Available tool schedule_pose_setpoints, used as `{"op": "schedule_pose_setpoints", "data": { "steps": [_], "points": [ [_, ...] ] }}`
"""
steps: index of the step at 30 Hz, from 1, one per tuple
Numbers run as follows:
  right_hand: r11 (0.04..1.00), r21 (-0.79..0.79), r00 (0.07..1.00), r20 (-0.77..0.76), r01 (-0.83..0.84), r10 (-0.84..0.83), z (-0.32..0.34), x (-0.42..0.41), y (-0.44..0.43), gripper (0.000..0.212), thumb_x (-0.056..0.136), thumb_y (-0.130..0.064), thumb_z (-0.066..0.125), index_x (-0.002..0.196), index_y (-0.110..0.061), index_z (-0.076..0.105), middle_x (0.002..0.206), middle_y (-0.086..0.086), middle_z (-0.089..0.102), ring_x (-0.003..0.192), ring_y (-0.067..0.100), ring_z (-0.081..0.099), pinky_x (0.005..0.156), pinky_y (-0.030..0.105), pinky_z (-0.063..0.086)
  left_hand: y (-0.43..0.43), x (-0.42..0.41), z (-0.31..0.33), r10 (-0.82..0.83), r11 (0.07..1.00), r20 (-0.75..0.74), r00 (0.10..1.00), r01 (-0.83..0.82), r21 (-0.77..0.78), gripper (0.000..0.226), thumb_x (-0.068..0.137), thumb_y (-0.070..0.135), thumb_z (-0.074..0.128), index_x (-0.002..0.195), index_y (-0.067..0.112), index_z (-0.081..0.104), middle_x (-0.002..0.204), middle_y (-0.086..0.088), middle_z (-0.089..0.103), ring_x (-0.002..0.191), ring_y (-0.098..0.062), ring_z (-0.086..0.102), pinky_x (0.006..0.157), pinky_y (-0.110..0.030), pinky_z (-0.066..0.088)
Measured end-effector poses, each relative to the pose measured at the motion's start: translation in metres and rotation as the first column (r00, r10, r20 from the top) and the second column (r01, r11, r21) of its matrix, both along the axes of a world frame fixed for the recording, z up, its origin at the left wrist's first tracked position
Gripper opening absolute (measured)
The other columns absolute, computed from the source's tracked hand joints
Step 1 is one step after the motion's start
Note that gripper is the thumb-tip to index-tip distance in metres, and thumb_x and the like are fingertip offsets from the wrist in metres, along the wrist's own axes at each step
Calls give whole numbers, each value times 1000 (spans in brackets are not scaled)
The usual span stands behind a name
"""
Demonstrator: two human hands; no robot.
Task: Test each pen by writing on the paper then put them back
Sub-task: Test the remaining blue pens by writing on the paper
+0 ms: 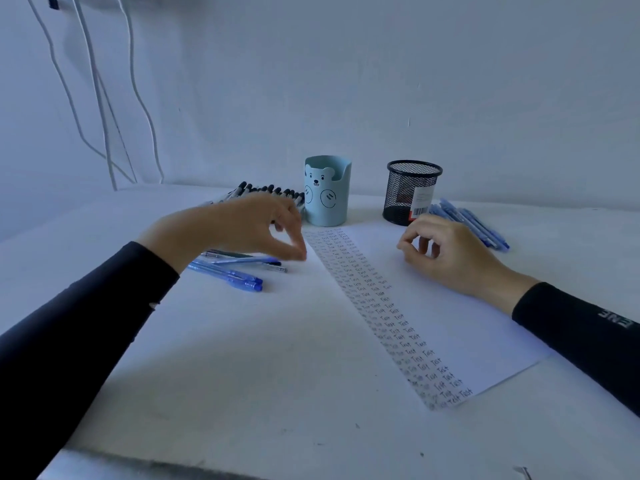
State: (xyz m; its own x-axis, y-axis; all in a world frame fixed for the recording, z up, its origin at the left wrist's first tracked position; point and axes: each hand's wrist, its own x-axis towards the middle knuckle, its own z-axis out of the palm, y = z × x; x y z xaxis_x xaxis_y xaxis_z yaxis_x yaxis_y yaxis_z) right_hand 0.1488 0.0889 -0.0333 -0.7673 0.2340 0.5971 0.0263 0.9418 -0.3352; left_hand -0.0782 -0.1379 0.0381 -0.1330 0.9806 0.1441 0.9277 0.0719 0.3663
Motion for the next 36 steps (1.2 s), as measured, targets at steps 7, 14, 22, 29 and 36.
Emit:
{"op": "schedule_pose_setpoints", "data": {
  "steps": [7,14,22,29,36],
  "points": [
    [997,-65,998,29,48,-47,4,-3,-3,7,88,-17,68,83,-22,70,85,-14,61,73,10,58,61,25,45,39,56,-39,-53,943,52,997,32,333,19,81,40,72,95,28,76,93,15,56,79,-5,53,68,-9,40],
    [984,-174,939,342,28,34,17,-11,-47,51,74,-67,62,110,-32,74,110,-18,56,107,2,49,93,18,37,31,13,-31,198,901,61,978,-206,383,32,94,40,53,105,17,72,103,1,64,88,-10,62,80,-28,52],
    [490,-863,986,-50,-123,160,42,-6,-40,8,95,-11,59,90,-17,61,92,3,73,84,14,71,76,25,56,32,-1,-44,174,914,-24,984,-153,375,29,96,36,54,101,15,73,97,4,62,83,0,58,76,-22,51],
    [-89,-954,957,-290,-287,26,61,2,-26,23,103,-38,43,120,-39,57,68,-4,41,52,13,45,47,20,38,29,26,-53,-28,998,-35,999,30,52,68,73,80,49,128,39,57,135,25,48,120,9,41,99,-13,27],
    [-174,-957,971,-237,-231,15,60,6,-27,54,86,-54,31,92,-15,68,42,-8,13,33,11,13,40,22,10,28,29,-52,-36,999,-49,998,35,-29,76,65,87,49,129,47,52,140,30,42,127,8,40,111,-24,29]
  ]
}}
